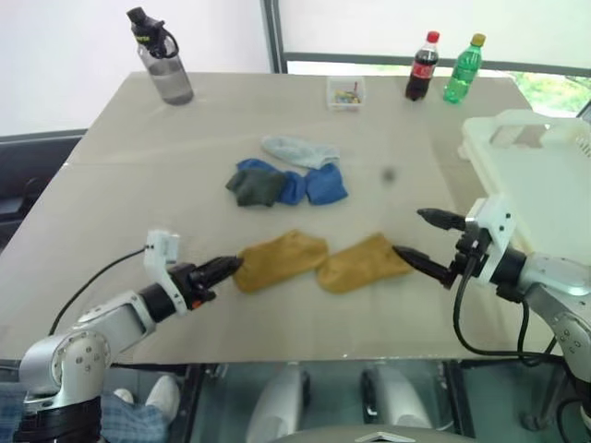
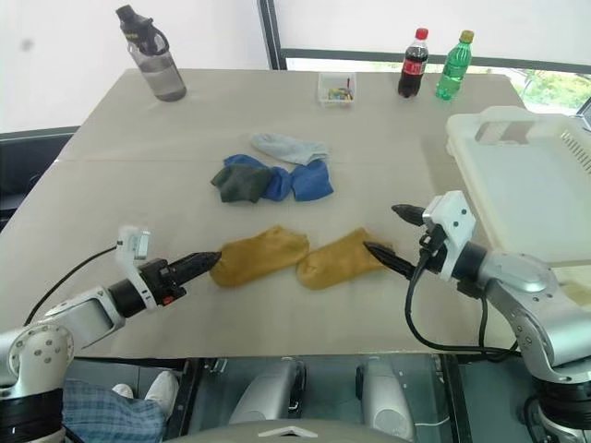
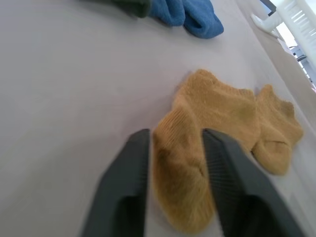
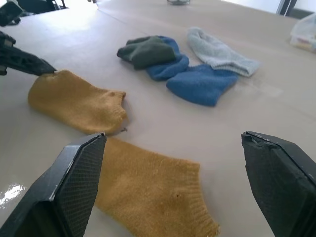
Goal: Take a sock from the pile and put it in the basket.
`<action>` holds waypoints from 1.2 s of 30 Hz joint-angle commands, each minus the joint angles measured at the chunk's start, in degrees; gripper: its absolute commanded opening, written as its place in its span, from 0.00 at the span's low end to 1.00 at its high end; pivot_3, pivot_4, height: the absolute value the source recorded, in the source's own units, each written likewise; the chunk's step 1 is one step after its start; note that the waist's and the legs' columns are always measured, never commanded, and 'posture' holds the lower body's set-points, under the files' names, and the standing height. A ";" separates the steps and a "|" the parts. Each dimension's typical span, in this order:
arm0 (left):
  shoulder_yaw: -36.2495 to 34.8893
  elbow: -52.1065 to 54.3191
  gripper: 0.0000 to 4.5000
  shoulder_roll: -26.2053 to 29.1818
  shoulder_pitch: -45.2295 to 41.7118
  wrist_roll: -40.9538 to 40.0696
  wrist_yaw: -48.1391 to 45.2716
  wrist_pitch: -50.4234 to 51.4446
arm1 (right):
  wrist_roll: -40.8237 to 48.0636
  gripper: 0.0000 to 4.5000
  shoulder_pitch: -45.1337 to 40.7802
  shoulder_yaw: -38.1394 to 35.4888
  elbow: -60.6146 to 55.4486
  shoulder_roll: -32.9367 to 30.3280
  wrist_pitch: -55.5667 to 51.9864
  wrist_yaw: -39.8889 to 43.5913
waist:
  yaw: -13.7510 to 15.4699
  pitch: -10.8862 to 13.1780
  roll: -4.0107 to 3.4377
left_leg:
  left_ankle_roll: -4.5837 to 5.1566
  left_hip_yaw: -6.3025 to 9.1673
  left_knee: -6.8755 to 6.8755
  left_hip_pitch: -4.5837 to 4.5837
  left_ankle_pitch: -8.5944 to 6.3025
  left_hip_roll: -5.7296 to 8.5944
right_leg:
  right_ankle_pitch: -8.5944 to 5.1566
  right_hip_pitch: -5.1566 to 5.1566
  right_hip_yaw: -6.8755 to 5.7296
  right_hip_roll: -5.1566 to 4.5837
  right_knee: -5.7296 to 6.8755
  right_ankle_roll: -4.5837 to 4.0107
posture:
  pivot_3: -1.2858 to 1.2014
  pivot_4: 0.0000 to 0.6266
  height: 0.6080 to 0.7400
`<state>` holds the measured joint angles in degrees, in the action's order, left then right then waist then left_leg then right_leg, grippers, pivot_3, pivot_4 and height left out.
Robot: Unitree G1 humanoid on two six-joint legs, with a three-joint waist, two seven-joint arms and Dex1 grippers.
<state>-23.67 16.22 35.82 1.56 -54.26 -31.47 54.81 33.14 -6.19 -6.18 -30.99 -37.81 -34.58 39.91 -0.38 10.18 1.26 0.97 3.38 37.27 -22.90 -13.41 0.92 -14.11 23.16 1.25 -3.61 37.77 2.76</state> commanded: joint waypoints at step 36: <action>3.83 -0.97 1.00 1.92 3.28 5.92 -3.34 -2.69 | -11.09 0.03 -30.42 30.06 20.23 21.69 -22.57 -7.65 | -0.58 -0.03 -0.12 | 0.00 -0.04 -0.21 0.01 0.00 0.03 | 0.13 0.17 0.04 -0.01 0.04 0.18 | 0.52 0.24 1.00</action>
<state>-20.47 15.90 37.69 3.41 -49.05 -35.18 50.73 22.35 -35.58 24.05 -8.90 -16.69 -57.49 32.06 -0.95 10.15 1.15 0.97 3.34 37.06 -22.89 -13.41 0.95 -13.98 23.34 1.29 -3.62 37.80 2.94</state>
